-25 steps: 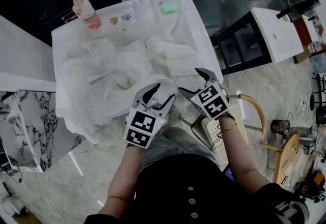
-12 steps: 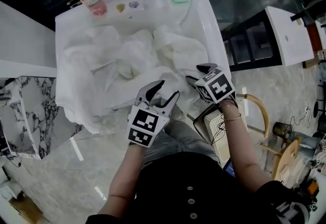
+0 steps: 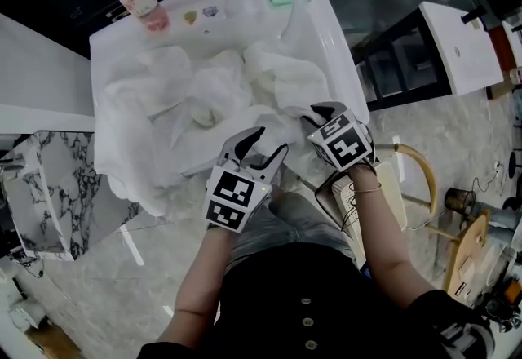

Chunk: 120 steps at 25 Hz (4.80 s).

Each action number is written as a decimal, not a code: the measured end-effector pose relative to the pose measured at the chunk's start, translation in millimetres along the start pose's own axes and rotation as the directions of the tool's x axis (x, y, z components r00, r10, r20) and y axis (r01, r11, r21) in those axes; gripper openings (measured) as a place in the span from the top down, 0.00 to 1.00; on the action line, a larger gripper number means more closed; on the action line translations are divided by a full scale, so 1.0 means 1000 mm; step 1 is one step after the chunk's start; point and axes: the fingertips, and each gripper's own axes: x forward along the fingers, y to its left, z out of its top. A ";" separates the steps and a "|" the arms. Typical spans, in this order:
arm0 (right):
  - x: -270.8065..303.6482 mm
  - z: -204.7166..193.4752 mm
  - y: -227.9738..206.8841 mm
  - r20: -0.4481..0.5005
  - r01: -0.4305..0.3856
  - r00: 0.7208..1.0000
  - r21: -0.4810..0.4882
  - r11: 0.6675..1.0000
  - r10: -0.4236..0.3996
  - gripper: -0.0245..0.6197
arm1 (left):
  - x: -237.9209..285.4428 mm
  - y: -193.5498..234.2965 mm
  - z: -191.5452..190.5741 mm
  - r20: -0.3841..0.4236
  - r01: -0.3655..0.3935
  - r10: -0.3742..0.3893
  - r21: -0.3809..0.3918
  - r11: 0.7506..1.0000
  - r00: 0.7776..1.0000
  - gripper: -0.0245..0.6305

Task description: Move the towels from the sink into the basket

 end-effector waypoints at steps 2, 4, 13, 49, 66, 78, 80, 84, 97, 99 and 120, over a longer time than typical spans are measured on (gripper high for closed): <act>-0.004 0.001 0.000 0.022 0.023 0.999 0.024 0.999 -0.024 0.81 | -0.003 0.002 0.002 0.006 0.004 -0.004 0.010 1.000 1.000 0.64; -0.011 -0.001 -0.001 0.041 0.044 0.998 0.051 0.998 -0.046 0.82 | -0.005 0.006 0.006 0.017 0.005 -0.005 0.021 1.000 1.000 0.64; -0.073 0.012 -0.001 0.246 0.083 0.958 0.250 0.965 -0.146 0.82 | -0.011 -0.003 0.018 0.017 0.086 -0.088 0.114 0.990 0.996 0.64; -0.397 -0.161 -0.031 0.403 0.367 0.527 0.686 0.628 -0.748 0.82 | 0.068 -0.268 0.085 -0.080 0.560 -0.598 0.466 0.685 0.798 0.67; -0.388 -0.318 0.007 0.142 0.347 0.542 0.860 0.375 -0.828 0.82 | 0.095 -0.360 0.033 -0.202 0.712 -0.705 0.413 0.568 0.680 0.67; -0.295 -0.397 -0.003 0.090 0.255 0.703 0.893 0.369 -0.705 0.81 | 0.150 -0.384 -0.029 -0.343 0.737 -0.655 0.372 0.564 0.674 0.67; -0.281 -0.409 -0.008 0.087 0.243 0.724 0.896 0.372 -0.684 0.81 | 0.157 -0.387 -0.042 -0.370 0.742 -0.644 0.370 0.559 0.669 0.67; -0.258 -0.428 -0.012 0.066 0.227 0.763 0.904 0.362 -0.643 0.80 | 0.172 -0.388 -0.061 -0.415 0.742 -0.614 0.365 0.563 0.671 0.67; -0.219 -0.468 -0.030 0.042 0.177 0.790 0.939 0.293 -0.611 0.73 | 0.209 -0.406 -0.087 -0.446 0.736 -0.593 0.302 0.605 0.670 0.67; -0.219 -0.465 -0.029 0.053 0.169 0.795 0.938 0.304 -0.604 0.72 | 0.210 -0.409 -0.087 -0.444 0.735 -0.593 0.303 0.606 0.672 0.67; -0.213 -0.230 -0.038 0.390 0.092 0.803 0.666 0.740 -0.451 0.73 | 0.129 -0.264 0.013 -0.162 0.452 -0.422 0.298 0.841 0.892 0.67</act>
